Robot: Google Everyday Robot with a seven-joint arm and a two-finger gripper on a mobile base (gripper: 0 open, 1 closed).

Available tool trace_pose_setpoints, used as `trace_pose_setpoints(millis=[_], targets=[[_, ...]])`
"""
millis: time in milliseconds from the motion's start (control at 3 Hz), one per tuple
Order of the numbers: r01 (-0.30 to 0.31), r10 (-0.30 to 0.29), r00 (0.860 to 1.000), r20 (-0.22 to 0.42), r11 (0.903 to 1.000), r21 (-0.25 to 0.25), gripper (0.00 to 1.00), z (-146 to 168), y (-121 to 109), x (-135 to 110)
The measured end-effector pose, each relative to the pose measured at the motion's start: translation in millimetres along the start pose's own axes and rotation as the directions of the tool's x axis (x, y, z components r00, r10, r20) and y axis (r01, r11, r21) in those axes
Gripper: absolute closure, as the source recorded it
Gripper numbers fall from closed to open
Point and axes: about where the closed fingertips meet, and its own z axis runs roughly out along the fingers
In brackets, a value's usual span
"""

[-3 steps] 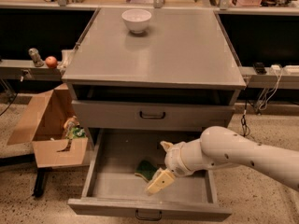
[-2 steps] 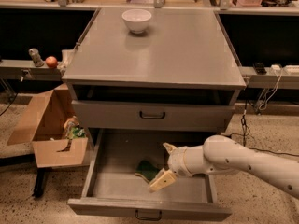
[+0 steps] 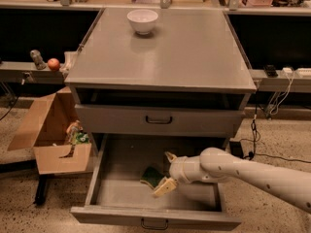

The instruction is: Pick sponge from middle drawer and place on counter

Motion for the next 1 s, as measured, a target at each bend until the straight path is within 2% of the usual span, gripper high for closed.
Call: trace_pose_setpoints(millis=[333, 667, 1000], targets=[[0.048, -0.046, 0.997, -0.064, 0.9983, 0.031, 0.00, 35.0, -13.1, 17.9], [0.056, -0.046, 0.994, -0.096, 0.9937, 0.097, 0.00, 56.5, -28.8, 30.1], [0.053, -0.028, 0.987, -0.160, 0.9873, 0.150, 0.00, 74.8, -40.8, 48.3]])
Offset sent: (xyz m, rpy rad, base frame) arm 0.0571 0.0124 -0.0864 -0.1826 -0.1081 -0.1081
